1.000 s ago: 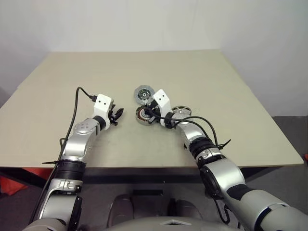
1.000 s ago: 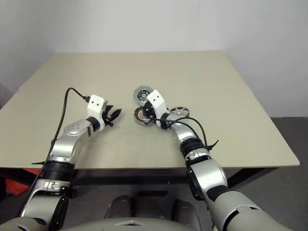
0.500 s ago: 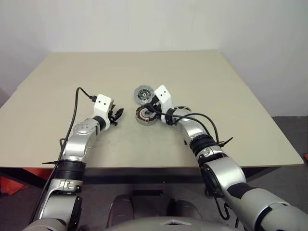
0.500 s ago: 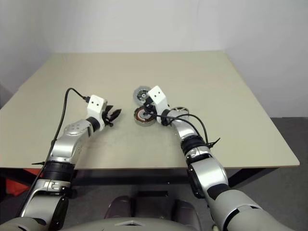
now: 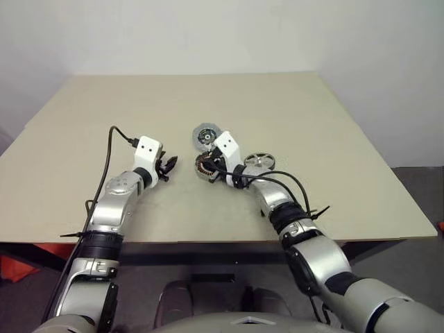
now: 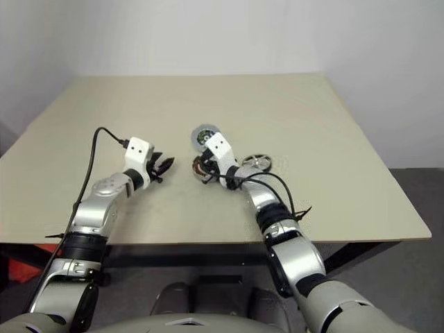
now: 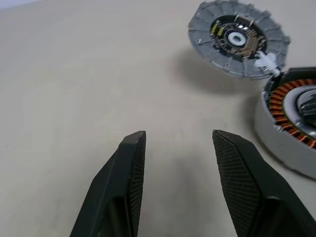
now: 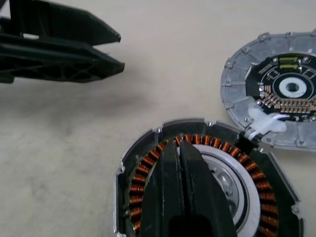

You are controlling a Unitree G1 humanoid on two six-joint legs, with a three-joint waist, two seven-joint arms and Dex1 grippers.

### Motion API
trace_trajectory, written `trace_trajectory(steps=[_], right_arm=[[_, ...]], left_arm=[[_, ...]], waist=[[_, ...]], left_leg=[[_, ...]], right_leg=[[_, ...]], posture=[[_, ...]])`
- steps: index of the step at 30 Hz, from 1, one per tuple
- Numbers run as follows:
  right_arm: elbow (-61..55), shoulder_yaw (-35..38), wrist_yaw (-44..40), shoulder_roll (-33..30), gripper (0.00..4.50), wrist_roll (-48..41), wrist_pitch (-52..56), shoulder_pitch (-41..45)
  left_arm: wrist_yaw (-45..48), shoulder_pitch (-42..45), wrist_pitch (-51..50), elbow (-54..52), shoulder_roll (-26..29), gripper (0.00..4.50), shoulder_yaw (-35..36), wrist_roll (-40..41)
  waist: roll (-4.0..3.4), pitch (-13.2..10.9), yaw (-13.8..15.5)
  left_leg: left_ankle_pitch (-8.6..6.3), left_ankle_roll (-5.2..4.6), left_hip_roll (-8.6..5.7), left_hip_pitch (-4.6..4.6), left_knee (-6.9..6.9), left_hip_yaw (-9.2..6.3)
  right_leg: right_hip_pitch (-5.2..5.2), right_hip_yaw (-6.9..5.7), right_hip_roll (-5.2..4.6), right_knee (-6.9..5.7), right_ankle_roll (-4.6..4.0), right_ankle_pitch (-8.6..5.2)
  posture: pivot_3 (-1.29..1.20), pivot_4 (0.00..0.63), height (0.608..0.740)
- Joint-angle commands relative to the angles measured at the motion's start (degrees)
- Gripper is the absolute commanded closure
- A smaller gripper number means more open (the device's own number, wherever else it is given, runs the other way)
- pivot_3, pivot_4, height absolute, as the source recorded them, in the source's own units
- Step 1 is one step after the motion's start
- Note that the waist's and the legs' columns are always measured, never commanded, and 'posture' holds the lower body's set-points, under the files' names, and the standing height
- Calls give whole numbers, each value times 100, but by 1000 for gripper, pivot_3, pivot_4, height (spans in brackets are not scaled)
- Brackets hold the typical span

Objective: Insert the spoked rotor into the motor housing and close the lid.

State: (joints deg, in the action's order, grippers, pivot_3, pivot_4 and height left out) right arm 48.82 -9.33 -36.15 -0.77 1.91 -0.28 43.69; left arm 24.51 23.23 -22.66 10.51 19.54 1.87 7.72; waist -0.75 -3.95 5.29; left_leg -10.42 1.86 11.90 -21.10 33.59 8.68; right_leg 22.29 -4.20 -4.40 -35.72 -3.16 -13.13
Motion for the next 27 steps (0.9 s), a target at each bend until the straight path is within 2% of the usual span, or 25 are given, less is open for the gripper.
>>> trace_trajectory(steps=[1,18,27], right_arm=[[58,0,117,-58,4456,71,64,95],[-515,218,86,-141,4456,-190,56,537],[-448,-94,67,-46,4456,21,225,126]], left_arm=[[-18,72,117,-82,73,2227,102,3],[-5,87,160,-14,38,2227,54,-16],[-14,70,149,-41,52,2227,59,-24]], waist=[[-1,0,1],[0,-1,6],[0,-1,11]], left_leg=[[2,3,-2,2,-3,0],[14,22,-2,-8,-31,-1],[22,35,-2,-8,-33,-1]], right_leg=[[0,1,0,0,0,0],[19,-1,3,1,-3,-1],[17,-1,3,4,-4,-2]], posture=[[0,0,740],[0,0,740],[0,0,740]])
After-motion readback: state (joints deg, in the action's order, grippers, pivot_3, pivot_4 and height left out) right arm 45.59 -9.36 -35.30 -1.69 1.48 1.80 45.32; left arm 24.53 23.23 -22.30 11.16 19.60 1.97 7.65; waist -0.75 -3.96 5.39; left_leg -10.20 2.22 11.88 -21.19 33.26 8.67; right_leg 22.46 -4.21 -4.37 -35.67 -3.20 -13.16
